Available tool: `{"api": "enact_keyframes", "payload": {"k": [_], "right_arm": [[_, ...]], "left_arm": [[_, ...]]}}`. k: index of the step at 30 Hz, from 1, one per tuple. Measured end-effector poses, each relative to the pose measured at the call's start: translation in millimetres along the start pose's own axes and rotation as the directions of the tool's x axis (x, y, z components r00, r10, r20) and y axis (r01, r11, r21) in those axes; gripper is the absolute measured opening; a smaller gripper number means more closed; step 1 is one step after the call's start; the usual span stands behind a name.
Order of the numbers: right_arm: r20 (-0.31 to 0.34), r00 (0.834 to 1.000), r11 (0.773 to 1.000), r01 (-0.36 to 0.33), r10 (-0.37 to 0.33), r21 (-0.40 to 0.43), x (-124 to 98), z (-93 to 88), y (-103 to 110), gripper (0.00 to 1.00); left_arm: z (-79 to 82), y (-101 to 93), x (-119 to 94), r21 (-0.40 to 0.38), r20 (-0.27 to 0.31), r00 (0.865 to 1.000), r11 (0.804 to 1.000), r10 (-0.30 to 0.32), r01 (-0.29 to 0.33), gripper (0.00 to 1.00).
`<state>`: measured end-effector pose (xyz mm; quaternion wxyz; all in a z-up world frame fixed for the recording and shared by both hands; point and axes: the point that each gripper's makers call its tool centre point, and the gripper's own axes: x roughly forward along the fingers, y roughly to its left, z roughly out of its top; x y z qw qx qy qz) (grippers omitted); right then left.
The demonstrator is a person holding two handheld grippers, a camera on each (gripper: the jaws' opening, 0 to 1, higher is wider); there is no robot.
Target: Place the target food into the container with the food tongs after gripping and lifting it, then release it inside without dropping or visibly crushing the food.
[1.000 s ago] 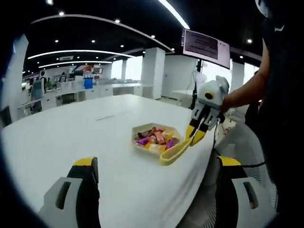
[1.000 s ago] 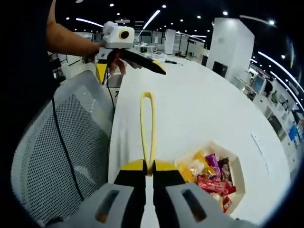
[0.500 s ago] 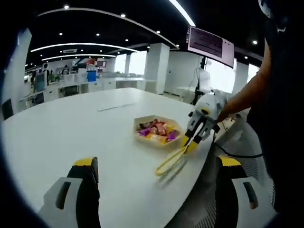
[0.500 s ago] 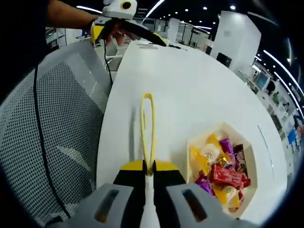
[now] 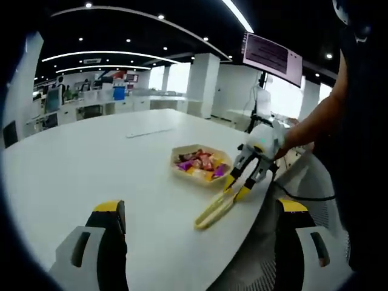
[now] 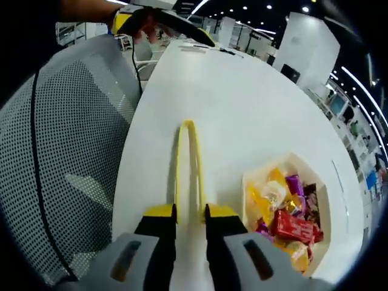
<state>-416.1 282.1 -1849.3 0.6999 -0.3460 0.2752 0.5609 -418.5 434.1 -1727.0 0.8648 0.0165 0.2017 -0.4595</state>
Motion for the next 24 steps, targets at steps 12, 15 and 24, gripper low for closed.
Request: {"api": "enact_keyframes", "payload": {"k": [12,15,24], "right_arm": [[0.109,0.994,0.99,0.002,-0.017,0.139,-18.3,10.5,-3.1,0.37],[0.139,0.989,0.99,0.021,-0.041,0.141,-29.3,13.5,-8.4,0.39],[0.205,0.937,0.91,0.195,-0.283,0.366,-89.0,8.1,-56.2,0.71]], "left_arm": [[5.0,0.5,3.3,0.004,0.004,1.0,1.0,0.0,0.0,0.99],[6.7,0.5,5.2,0.007,0.001,1.0,1.0,0.002,-0.002,0.99],[12.4,3.3,10.6,0.047,0.042,0.999,0.999,0.008,-0.01,0.99]]}}
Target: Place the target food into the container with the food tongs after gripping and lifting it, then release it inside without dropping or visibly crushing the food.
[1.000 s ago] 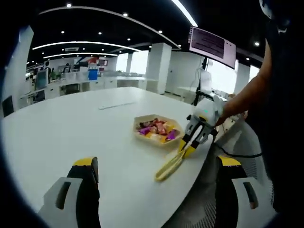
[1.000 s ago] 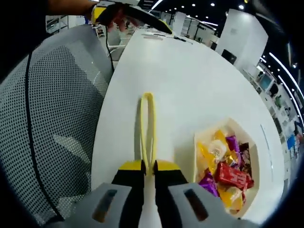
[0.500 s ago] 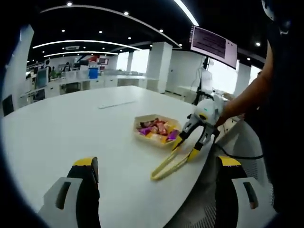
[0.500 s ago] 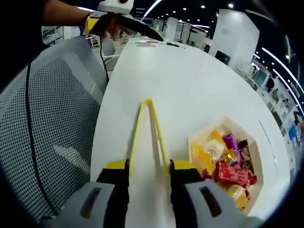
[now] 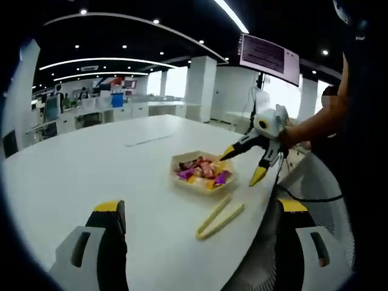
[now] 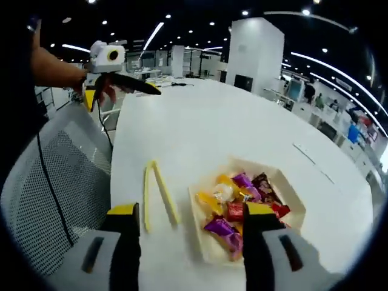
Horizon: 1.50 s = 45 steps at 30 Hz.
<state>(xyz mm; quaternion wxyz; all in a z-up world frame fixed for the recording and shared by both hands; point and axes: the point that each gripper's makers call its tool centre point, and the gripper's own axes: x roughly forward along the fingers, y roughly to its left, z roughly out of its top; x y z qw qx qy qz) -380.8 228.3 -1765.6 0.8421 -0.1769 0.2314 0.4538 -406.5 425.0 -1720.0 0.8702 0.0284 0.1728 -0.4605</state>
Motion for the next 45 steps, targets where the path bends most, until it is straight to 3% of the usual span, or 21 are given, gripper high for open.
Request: {"api": "enact_keyframes", "payload": {"k": [2,8,10,12,21,45], "right_arm": [[0.016,0.999,0.998,0.038,-0.039,0.044,-12.1,-0.3,-8.7,0.77],[0.07,0.982,0.976,0.163,-0.175,0.144,-47.3,-13.2,-25.1,0.94],[0.078,0.98,0.972,0.171,-0.185,0.159,-55.3,-18.6,-23.5,0.99],[0.064,0.976,0.967,0.193,-0.206,0.168,-65.8,-30.5,-21.2,0.99],[0.071,0.962,0.948,0.244,-0.263,0.205,-84.5,-48.9,-13.5,0.99],[0.094,0.96,0.947,0.241,-0.265,0.211,-95.7,-49.4,-10.9,0.99]], "left_arm": [[-8.3,4.2,1.3,-0.038,-0.026,1.0,0.999,0.013,-0.014,0.99],[-14.8,5.7,-0.5,-0.046,-0.007,0.999,0.998,0.048,-0.049,0.99],[-15.5,3.2,-2.4,-0.049,-0.005,0.998,0.997,0.058,-0.058,0.99],[-20.9,11.4,-6.8,-0.011,-0.024,0.993,0.994,0.112,-0.112,0.99],[-25.0,6.6,-13.6,-0.067,-0.008,0.993,0.991,0.114,-0.114,0.99],[-10.1,-3.4,-0.5,-0.045,0.013,0.992,0.991,0.127,-0.126,0.99]]}}
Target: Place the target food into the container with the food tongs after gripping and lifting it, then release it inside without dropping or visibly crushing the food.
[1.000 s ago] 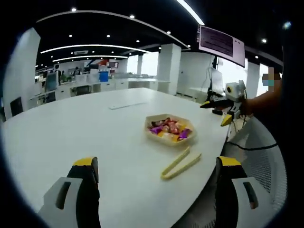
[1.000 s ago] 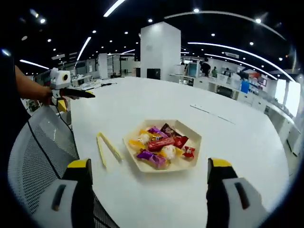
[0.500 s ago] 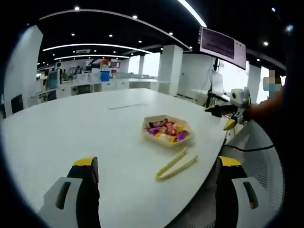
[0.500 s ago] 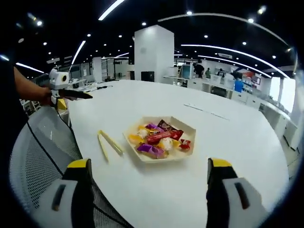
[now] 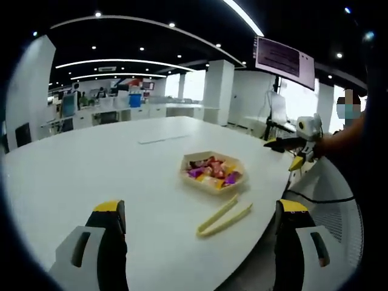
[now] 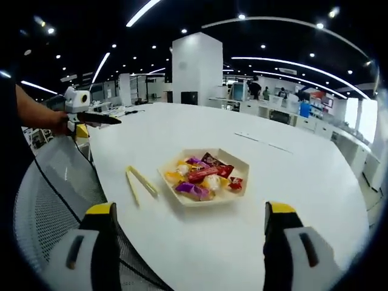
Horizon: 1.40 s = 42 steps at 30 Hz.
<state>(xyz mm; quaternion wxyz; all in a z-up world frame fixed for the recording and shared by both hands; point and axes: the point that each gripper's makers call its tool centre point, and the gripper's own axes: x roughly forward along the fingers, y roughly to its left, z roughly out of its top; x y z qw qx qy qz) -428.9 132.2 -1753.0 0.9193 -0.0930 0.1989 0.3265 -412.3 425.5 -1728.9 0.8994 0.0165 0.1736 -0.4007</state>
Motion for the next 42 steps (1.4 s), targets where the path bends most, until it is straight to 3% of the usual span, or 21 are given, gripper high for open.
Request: {"api": "enact_keyframes", "payload": {"k": [13,42], "right_arm": [[0.019,0.999,1.0,0.025,-0.025,0.014,1.4,8.8,-1.8,0.99],[0.016,0.999,0.999,0.032,-0.033,0.026,2.1,6.6,5.7,0.99]], "left_arm": [[1.7,-0.8,6.6,-0.004,0.007,1.0,1.0,-0.003,0.003,0.99],[-0.3,-0.9,8.3,-0.016,0.003,1.0,1.0,0.001,-0.001,0.99]]}}
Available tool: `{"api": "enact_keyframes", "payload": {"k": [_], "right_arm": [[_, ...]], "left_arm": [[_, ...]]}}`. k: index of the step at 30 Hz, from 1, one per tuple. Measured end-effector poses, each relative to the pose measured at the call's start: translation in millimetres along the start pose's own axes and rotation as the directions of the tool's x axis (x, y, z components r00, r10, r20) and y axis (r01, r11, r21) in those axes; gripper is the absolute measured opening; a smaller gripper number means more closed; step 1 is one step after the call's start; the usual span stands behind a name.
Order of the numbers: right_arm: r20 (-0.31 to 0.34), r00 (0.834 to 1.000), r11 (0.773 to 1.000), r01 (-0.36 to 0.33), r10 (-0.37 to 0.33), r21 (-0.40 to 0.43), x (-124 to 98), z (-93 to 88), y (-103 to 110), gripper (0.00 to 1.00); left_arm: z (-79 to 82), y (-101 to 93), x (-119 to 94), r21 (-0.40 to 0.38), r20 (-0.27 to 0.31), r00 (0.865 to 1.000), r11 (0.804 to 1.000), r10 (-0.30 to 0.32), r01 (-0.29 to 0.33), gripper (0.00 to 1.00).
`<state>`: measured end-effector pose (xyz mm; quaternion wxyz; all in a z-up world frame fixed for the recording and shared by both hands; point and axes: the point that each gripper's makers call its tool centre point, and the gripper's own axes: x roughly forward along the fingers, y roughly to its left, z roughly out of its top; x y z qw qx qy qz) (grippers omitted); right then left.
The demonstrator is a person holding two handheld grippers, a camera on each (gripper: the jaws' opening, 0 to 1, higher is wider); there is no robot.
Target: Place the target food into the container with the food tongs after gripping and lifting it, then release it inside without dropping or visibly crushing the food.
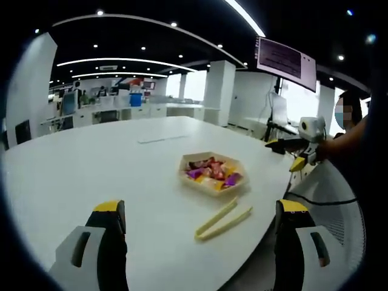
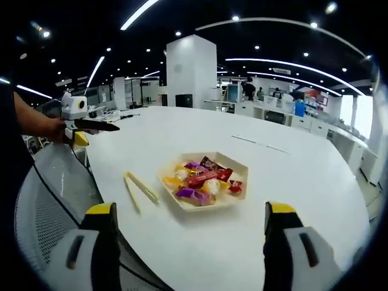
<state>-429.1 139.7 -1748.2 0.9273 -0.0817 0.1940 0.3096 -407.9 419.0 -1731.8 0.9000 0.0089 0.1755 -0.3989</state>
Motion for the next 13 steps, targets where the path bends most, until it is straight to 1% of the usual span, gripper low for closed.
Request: {"api": "enact_keyframes", "payload": {"k": [13], "right_arm": [[-0.005,1.0,1.0,-0.004,0.004,0.001,-2.6,-2.4,1.1,0.99]], "left_arm": [[-1.5,-0.7,1.2,0.001,-0.011,1.0,1.0,0.003,-0.003,0.99]]}}
